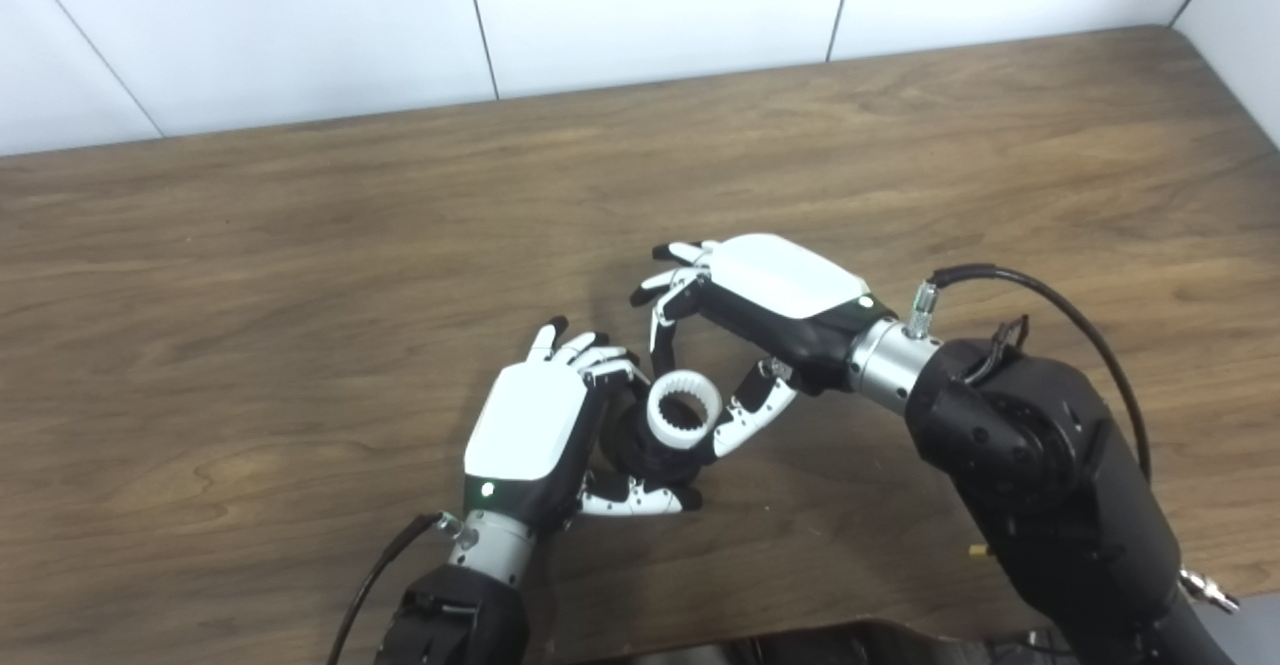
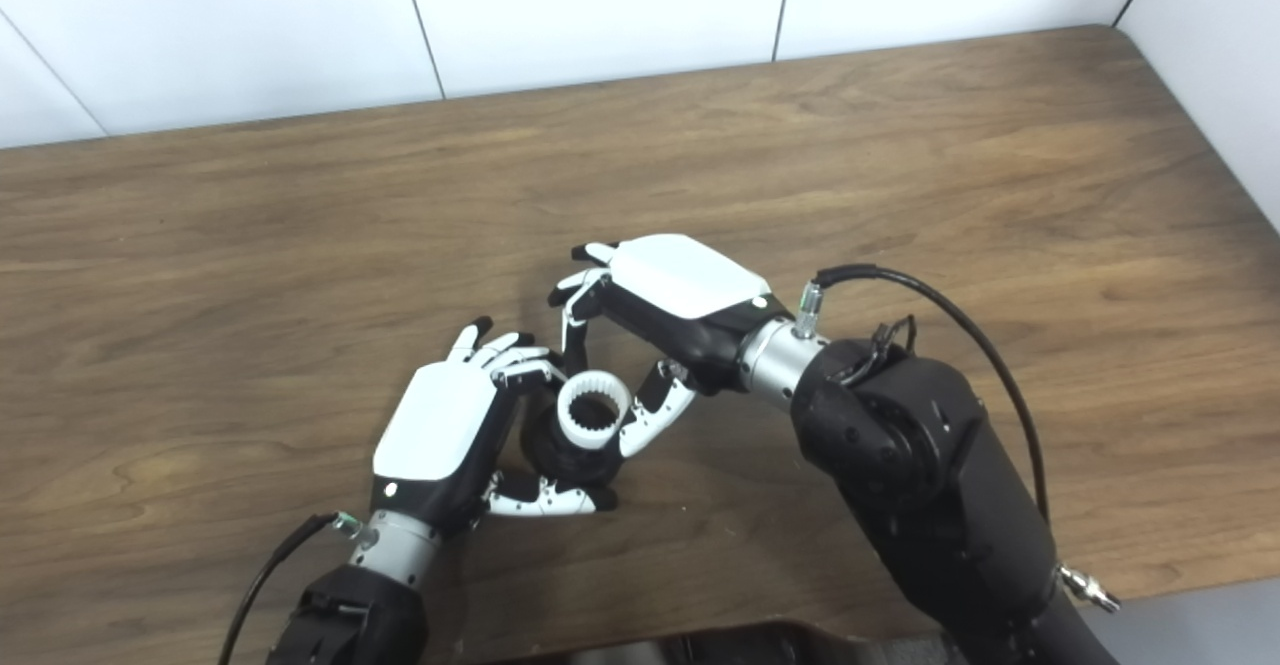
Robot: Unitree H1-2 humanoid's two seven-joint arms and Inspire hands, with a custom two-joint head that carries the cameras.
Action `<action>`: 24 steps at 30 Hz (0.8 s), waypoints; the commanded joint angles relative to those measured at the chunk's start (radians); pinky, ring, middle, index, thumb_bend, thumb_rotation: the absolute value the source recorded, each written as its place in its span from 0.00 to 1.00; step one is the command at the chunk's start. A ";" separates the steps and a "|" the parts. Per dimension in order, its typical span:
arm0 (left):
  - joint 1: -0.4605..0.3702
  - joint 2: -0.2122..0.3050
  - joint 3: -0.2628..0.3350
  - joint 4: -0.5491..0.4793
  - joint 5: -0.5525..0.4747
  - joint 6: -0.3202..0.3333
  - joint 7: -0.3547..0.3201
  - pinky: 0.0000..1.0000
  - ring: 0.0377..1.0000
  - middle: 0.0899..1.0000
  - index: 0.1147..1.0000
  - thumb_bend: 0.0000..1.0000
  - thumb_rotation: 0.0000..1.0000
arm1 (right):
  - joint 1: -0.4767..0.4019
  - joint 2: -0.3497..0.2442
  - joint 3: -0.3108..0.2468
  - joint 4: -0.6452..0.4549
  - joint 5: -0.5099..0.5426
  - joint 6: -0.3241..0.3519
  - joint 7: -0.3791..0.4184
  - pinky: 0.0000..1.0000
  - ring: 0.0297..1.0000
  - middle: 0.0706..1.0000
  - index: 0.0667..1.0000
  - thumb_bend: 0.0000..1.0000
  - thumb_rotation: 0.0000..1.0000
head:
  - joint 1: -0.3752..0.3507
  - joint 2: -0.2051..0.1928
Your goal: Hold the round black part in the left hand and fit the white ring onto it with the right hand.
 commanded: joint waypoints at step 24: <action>-0.026 -0.036 -0.017 -0.012 0.037 0.013 -0.016 1.00 0.87 0.75 0.42 0.52 0.06 | -0.017 0.015 0.000 0.003 0.008 -0.034 -0.030 0.99 0.96 0.84 0.45 0.52 0.14 | 0.022 0.009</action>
